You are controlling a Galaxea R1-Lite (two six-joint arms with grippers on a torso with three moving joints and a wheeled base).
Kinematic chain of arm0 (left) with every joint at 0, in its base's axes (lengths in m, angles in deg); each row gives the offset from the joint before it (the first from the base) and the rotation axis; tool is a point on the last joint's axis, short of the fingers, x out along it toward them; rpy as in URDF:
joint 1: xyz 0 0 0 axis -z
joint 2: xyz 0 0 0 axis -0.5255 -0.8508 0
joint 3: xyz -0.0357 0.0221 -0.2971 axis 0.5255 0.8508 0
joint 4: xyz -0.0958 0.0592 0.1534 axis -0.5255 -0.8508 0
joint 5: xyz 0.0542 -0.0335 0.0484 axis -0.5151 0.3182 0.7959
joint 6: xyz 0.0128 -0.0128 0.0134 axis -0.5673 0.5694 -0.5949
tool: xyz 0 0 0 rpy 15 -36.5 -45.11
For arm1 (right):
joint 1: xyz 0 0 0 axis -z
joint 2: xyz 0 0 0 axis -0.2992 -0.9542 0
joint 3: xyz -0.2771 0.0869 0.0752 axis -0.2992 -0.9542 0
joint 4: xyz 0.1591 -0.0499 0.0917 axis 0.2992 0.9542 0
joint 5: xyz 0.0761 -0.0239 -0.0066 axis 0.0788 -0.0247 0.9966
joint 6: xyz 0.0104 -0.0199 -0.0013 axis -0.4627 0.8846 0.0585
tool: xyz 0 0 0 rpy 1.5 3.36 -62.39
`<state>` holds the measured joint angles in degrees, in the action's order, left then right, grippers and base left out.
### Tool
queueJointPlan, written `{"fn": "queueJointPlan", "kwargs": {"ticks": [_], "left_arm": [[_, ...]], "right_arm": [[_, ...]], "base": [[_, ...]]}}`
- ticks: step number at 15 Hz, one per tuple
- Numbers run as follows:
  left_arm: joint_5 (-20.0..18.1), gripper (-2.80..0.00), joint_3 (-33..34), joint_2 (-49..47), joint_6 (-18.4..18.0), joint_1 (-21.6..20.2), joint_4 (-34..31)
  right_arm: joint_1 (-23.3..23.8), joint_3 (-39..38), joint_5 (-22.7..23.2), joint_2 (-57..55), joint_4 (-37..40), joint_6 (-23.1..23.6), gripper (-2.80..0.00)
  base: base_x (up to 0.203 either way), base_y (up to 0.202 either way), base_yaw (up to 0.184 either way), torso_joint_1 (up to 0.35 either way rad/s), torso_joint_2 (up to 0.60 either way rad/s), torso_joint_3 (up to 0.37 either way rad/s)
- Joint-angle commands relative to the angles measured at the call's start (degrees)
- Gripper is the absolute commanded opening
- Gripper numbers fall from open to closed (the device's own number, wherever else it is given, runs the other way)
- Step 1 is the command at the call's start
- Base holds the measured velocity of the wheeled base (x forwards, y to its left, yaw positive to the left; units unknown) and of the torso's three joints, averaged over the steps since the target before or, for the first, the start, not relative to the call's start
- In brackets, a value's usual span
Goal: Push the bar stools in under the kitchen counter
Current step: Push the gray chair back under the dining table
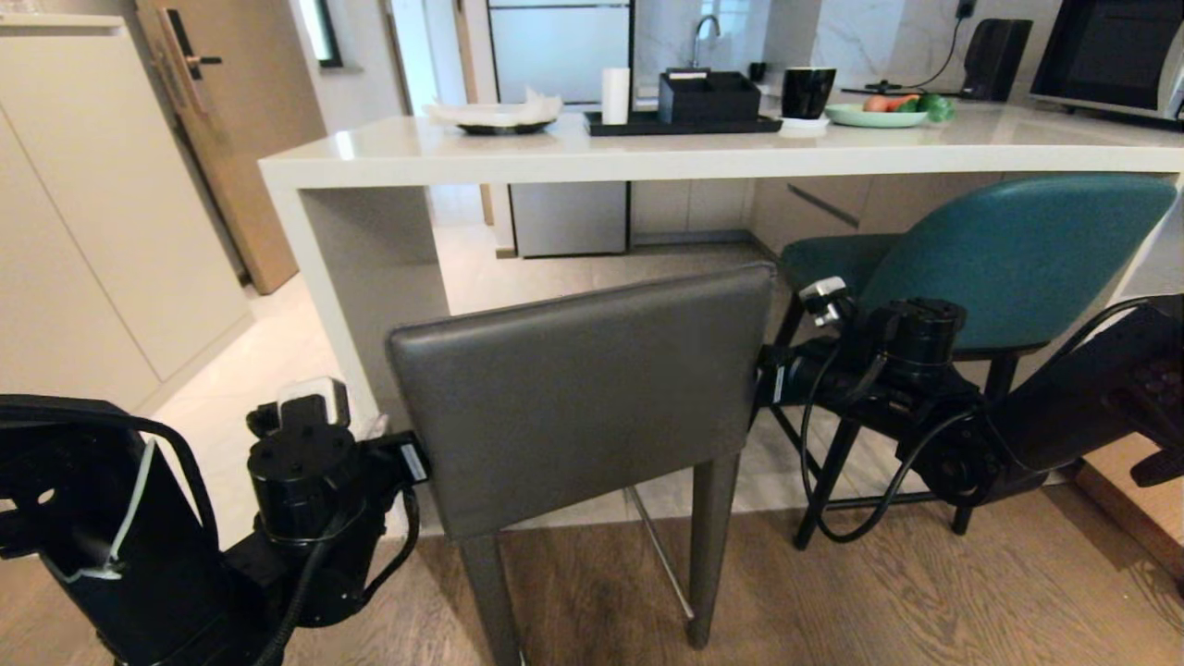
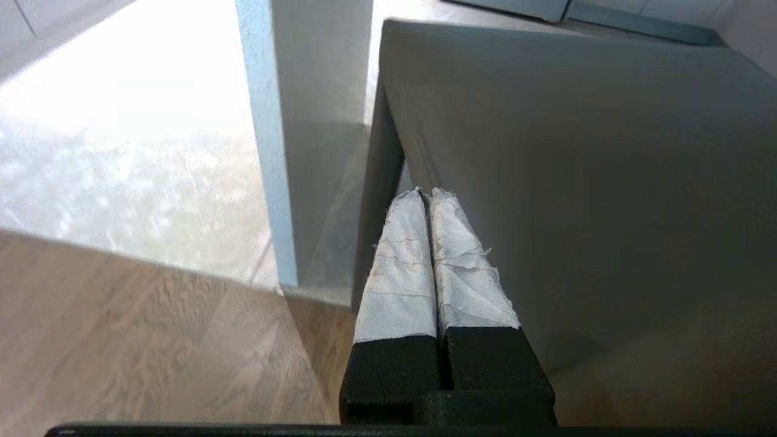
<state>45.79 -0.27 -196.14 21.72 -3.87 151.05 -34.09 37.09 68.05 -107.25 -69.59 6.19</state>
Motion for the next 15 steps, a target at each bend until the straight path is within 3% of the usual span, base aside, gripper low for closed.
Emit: {"fn": "queueJointPlan", "kwargs": {"ticks": [1,5,10,15], "left_arm": [[-1.0,-2.80,2.7,1.2,1.1,-0.1,0.3],[-7.5,-2.80,1.6,-0.6,1.1,-4.1,2.3],[-10.4,-2.80,-1.6,-4.4,0.9,-7.9,2.3],[-13.2,-2.80,-4.5,-5.9,0.0,-7.6,2.3]], "right_arm": [[-0.1,-0.9,0.0,1.0,-0.7,0.0,-2.80],[-2.6,-8.0,0.0,2.4,-8.0,0.1,-2.80],[-3.5,-9.7,-0.1,2.0,-9.6,0.1,-2.80],[-3.5,-12.2,0.0,2.4,-10.5,0.2,-2.80]], "base": [[0.000,0.000,0.000,0.000,0.00,0.000],[0.000,0.000,0.000,0.000,0.00,0.000],[0.000,0.000,0.000,0.000,0.00,0.000],[0.000,0.000,0.000,0.000,0.00,0.000]]}}
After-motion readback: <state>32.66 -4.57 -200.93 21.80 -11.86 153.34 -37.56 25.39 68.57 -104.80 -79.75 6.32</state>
